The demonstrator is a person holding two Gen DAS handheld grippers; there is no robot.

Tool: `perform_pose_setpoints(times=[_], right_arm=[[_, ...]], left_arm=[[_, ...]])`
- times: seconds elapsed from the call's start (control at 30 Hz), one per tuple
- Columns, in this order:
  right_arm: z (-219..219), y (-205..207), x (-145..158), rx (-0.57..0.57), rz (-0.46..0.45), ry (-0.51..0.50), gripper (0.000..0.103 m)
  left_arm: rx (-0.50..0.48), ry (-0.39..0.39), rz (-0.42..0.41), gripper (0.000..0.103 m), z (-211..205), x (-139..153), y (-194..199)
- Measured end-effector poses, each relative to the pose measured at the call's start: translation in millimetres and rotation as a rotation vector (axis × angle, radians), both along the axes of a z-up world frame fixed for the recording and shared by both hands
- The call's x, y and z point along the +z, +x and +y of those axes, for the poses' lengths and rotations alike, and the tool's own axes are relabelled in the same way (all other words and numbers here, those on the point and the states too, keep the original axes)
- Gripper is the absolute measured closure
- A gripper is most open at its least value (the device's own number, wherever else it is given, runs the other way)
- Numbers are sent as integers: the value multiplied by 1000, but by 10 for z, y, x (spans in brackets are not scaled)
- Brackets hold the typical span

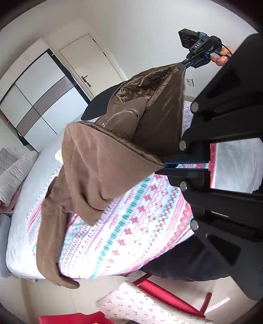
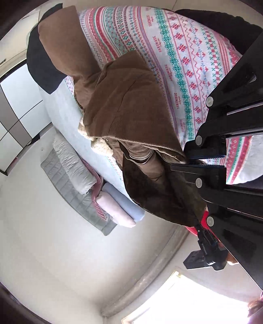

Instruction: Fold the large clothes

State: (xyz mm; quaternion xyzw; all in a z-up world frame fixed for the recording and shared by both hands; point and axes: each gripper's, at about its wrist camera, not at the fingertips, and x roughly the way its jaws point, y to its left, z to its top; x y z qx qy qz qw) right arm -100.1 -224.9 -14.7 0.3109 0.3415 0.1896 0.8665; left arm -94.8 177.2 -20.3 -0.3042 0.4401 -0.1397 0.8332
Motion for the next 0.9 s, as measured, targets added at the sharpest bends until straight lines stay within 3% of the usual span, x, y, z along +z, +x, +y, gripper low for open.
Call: perform_pose_setpoints(times=[0.17, 0.2, 0.27, 0.33, 0.37, 0.4, 0.43, 0.47, 0.5, 0.53, 0.63, 0.77, 0.9], right_arm=[[-96, -242, -968, -47, 277, -27, 101], [-107, -270, -1159, -56, 329, -42, 101], [-145, -350, -1364, -53, 379, -12, 101], [-205, -414, -1286, -66, 374, -32, 99], [-234, -409, -1190, -87, 366, -74, 96], [-250, -419, -1064, -110, 341, -119, 85], [-251, -393, -945, -128, 312, -168, 68], [-235, -358, -835, -145, 289, -226, 57], [-223, -320, -733, -160, 264, -282, 41], [-177, -268, -635, -164, 238, -335, 37], [24, -26, -451, -145, 185, -463, 35], [405, 334, -410, -95, 146, -606, 31], [695, 656, -605, -104, 158, -785, 31]], left_arm=[[12, 90, 302, 103, -39, -1123, -242], [13, 78, 355, 103, 4, -1305, -298], [3, 86, 376, 103, 38, -1416, -386], [27, 155, 318, 100, 93, -1266, -431], [37, 198, 279, 87, 102, -1148, -419], [45, 234, 240, 65, 98, -1029, -388], [55, 262, 198, 56, 88, -905, -353], [64, 288, 154, 45, 61, -790, -287], [61, 317, 110, 41, 8, -680, -236], [46, 345, 71, 40, -25, -641, -109], [0, 444, -2, 28, -300, -503, 182], [-69, 533, -88, 28, -826, -402, 488], [-111, 649, -140, 27, -1304, -490, 766]])
